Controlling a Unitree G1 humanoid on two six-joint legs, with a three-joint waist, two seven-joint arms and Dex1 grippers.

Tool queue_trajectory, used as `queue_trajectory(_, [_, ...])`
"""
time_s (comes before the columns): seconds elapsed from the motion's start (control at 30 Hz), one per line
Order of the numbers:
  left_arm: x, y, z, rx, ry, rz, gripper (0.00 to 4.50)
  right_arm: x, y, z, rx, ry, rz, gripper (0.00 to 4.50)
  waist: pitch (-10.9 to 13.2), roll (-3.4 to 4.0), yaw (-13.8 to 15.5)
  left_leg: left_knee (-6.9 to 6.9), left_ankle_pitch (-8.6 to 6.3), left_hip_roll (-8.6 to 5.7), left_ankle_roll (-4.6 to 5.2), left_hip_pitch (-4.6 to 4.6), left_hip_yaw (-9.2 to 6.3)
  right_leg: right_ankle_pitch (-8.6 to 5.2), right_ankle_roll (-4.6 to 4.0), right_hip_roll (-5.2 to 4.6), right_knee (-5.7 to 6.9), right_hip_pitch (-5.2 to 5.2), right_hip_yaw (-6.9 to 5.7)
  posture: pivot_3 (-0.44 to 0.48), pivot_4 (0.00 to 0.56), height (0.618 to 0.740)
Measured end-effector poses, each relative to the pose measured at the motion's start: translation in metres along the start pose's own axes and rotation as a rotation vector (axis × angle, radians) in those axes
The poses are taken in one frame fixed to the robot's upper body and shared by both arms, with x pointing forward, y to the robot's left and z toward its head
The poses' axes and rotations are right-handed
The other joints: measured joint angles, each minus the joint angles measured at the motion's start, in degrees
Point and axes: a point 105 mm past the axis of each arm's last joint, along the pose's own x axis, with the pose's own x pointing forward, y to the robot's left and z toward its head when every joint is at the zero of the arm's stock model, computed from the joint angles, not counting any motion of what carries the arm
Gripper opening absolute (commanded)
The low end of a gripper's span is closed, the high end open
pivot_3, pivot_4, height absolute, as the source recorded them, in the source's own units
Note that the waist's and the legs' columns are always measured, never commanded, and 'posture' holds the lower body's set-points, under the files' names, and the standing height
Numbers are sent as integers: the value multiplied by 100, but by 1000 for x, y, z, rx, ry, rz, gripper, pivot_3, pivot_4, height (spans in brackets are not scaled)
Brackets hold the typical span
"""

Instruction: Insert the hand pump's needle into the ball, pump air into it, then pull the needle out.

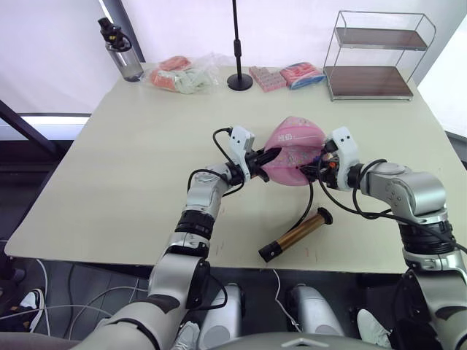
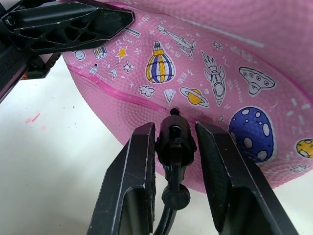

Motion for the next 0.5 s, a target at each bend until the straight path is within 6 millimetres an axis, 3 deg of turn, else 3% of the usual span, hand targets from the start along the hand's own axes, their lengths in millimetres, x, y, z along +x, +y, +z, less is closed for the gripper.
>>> queue_trajectory(0.3, [0,0,0,0,0,0,0,0,0,0,0,3,2,1344,0,0,-1,1,0,0,0,0,0,0,0,0,1,0,0,0,150,731])
queue_trajectory(0.33, [0,0,0,-1,0,0,0,0,1,-1,1,3,2,794,0,0,-1,1,0,0,0,0,0,0,0,0,1,0,0,0,150,731])
queue_trajectory(0.4, [0,0,0,-1,1,0,0,0,0,0,-1,3,-2,351,0,0,-1,2,0,0,0,0,0,0,0,0,2,0,1,0,150,731])
queue_trajectory(0.5, [0,-1,-1,-2,1,-2,0,0,0,0,-3,1,-1,351,0,0,0,4,0,0,0,0,0,0,0,0,4,0,1,0,150,731])
